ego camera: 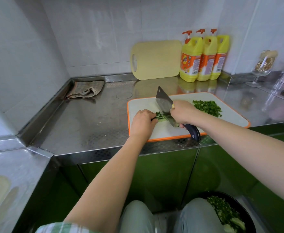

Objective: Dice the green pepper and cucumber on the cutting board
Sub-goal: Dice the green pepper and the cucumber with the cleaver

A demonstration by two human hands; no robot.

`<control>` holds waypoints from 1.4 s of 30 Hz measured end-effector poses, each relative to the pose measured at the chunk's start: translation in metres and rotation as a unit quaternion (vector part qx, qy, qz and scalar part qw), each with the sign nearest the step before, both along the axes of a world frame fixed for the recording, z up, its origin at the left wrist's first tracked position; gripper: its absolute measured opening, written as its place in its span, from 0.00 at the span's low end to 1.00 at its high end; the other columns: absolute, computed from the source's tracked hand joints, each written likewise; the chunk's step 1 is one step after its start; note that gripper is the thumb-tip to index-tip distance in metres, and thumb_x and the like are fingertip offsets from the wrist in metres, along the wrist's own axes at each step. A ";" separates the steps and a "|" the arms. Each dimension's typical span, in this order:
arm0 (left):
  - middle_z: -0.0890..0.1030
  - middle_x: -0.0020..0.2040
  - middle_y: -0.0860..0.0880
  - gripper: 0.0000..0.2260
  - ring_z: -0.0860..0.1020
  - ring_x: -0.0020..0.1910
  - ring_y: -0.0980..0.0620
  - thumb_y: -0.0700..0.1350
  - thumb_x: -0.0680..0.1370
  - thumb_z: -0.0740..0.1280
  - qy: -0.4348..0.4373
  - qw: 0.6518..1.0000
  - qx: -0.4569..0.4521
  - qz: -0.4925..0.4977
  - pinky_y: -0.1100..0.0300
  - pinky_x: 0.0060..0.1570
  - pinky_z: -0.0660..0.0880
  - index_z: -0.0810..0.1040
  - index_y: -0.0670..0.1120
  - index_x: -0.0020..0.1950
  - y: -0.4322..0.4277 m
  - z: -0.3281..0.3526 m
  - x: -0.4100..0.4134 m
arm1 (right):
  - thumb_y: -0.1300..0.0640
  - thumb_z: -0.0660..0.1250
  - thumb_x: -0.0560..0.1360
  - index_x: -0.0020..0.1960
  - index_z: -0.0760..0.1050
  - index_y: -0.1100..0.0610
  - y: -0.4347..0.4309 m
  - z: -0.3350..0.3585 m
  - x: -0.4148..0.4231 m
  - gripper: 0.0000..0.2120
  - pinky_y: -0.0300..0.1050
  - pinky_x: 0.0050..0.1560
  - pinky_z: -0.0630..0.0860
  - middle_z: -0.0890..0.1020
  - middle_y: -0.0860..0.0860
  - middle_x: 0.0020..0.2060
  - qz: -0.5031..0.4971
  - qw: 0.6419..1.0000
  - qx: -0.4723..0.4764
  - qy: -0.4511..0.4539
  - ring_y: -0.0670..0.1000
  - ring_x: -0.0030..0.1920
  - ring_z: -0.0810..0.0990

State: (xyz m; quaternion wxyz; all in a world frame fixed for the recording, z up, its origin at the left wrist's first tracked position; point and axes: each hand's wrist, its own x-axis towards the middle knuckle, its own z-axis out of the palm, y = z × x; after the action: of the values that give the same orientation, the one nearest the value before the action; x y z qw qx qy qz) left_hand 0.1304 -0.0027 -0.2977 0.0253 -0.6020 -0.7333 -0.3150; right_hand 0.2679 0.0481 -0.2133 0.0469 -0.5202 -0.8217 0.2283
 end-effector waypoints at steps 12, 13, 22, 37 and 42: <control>0.80 0.59 0.44 0.12 0.73 0.58 0.42 0.44 0.79 0.66 -0.003 1.000 -0.007 0.002 0.54 0.56 0.69 0.81 0.42 0.60 0.002 0.000 0.000 | 0.71 0.55 0.75 0.53 0.75 0.72 0.001 0.003 -0.001 0.13 0.38 0.24 0.66 0.74 0.59 0.28 0.025 0.998 -0.045 -0.026 0.54 0.24 0.71; 0.80 0.59 0.44 0.12 0.73 0.58 0.42 0.44 0.79 0.66 -0.001 1.000 -0.006 0.002 0.54 0.56 0.69 0.81 0.42 0.60 0.003 0.000 0.000 | 0.70 0.54 0.75 0.52 0.74 0.71 0.001 0.002 -0.001 0.12 0.38 0.24 0.66 0.74 0.60 0.28 0.021 0.999 -0.044 -0.019 0.54 0.24 0.71; 0.81 0.52 0.41 0.12 0.74 0.53 0.39 0.46 0.78 0.65 0.004 1.000 0.016 0.006 0.50 0.51 0.71 0.82 0.39 0.52 -0.001 -0.001 0.002 | 0.65 0.53 0.80 0.56 0.69 0.63 0.000 -0.010 -0.005 0.09 0.42 0.25 0.70 0.75 0.59 0.33 -0.015 0.999 0.005 0.047 0.55 0.25 0.75; 0.78 0.49 0.42 0.12 0.72 0.51 0.43 0.45 0.80 0.63 0.018 0.997 0.007 0.072 0.52 0.49 0.69 0.83 0.41 0.46 -0.005 0.004 0.002 | 0.69 0.55 0.78 0.56 0.74 0.71 -0.015 0.009 -0.010 0.12 0.40 0.26 0.69 0.75 0.58 0.29 0.015 0.997 -0.035 -0.061 0.52 0.25 0.73; 0.78 0.49 0.42 0.12 0.72 0.51 0.43 0.45 0.80 0.63 0.012 0.997 0.005 0.071 0.52 0.49 0.69 0.83 0.41 0.45 -0.006 0.005 0.002 | 0.69 0.57 0.77 0.54 0.75 0.69 -0.013 -0.005 -0.014 0.11 0.40 0.27 0.70 0.76 0.57 0.26 -0.004 0.999 -0.011 -0.041 0.52 0.24 0.74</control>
State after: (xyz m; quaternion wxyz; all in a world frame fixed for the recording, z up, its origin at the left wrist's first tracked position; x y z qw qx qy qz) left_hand 0.1327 -0.0088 -0.2932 0.0591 -0.5519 -0.7723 -0.3090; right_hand 0.2537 0.0351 -0.2186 0.0089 -0.5329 -0.8183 0.2154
